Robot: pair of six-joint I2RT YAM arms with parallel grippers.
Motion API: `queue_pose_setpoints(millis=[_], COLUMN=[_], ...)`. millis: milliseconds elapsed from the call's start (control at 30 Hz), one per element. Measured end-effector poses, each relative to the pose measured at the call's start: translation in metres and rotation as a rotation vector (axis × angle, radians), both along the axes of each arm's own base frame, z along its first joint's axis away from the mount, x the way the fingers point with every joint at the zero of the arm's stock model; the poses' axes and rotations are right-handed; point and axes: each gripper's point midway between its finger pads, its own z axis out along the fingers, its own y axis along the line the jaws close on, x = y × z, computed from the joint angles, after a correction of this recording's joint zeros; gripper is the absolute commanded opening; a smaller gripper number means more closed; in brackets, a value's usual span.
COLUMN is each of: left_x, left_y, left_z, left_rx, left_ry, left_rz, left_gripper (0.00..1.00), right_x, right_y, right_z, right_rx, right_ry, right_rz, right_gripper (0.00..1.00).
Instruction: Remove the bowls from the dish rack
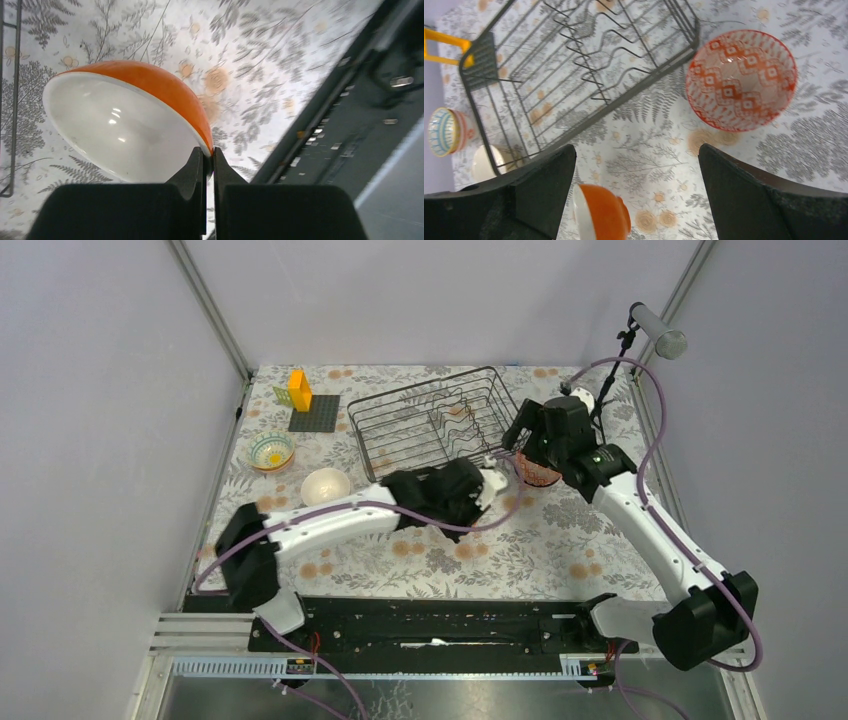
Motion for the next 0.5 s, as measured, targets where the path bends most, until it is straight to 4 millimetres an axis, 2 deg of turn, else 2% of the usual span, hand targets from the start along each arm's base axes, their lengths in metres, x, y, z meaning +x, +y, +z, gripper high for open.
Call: queue_pose_setpoints(millis=[167, 267, 367, 500], left_x=[0.004, 0.007, 0.017, 0.031], left_y=[0.003, 0.007, 0.007, 0.006], left_z=[-0.064, -0.085, -0.090, -0.084], left_rx=[0.270, 0.385, 0.437, 0.469], left_ry=[-0.072, -0.101, -0.144, -0.210], left_rz=[-0.037, -0.062, -0.063, -0.053], left_gripper=[0.00, 0.00, 0.00, 0.00], right_x=[-0.022, -0.038, -0.054, -0.069], right_y=[-0.020, -0.033, -0.047, -0.069], right_z=[-0.018, -0.027, -0.035, -0.047], right_rx=[-0.055, -0.077, -0.100, -0.136], right_ry=[0.038, 0.042, 0.037, 0.027], right_rz=[-0.042, -0.064, -0.095, -0.174], right_gripper=[1.00, 1.00, 1.00, 1.00])
